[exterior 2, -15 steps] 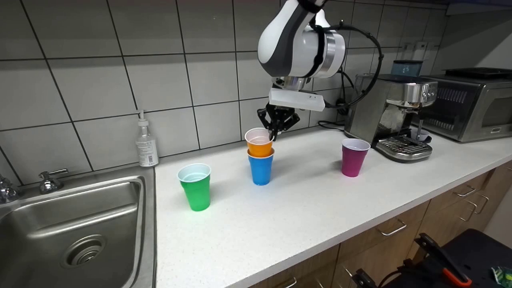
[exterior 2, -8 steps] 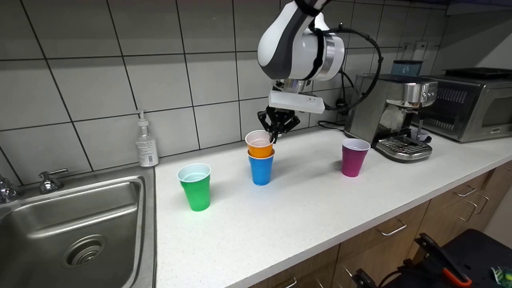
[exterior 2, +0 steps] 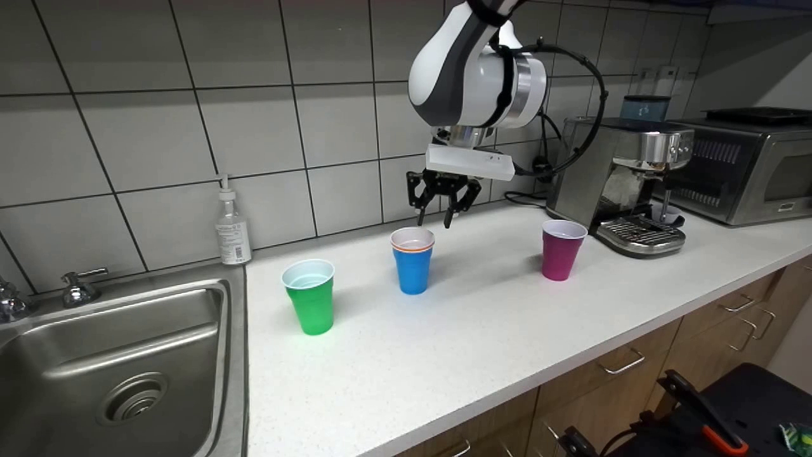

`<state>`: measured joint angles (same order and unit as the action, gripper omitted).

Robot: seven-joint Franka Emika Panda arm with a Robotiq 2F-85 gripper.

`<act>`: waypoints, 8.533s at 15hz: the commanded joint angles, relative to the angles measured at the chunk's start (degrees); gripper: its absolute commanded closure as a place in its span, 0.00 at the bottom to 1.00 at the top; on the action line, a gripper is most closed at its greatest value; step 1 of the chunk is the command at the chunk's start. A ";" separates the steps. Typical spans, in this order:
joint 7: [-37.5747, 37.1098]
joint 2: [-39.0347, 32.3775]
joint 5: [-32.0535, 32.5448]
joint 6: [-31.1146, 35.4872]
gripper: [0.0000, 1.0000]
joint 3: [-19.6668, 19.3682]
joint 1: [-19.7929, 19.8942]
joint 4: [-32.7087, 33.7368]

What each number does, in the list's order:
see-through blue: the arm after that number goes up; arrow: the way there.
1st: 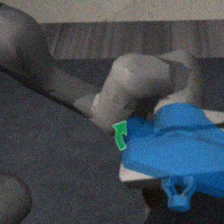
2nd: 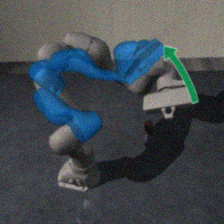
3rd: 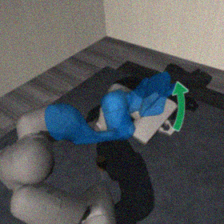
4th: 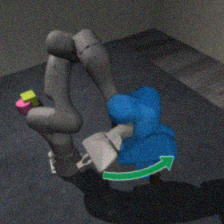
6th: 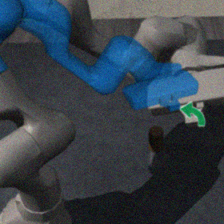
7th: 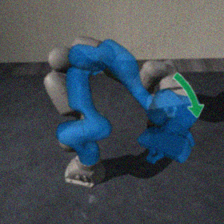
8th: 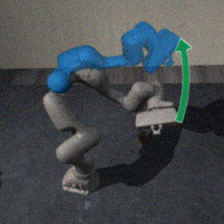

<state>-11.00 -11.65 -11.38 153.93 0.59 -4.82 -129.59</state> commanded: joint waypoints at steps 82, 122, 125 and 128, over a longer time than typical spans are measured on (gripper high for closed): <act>-2.42 -5.60 0.69 7.91 0.99 0.82 0.16 3.04; 35.13 9.08 -33.09 6.98 0.99 13.49 1.19 -3.19; 36.27 8.81 -33.75 6.88 0.99 13.90 0.77 -2.96; 36.91 8.37 -33.53 6.97 0.99 14.17 0.20 -2.55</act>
<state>23.39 -4.23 -43.18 161.46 14.09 -4.47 -131.88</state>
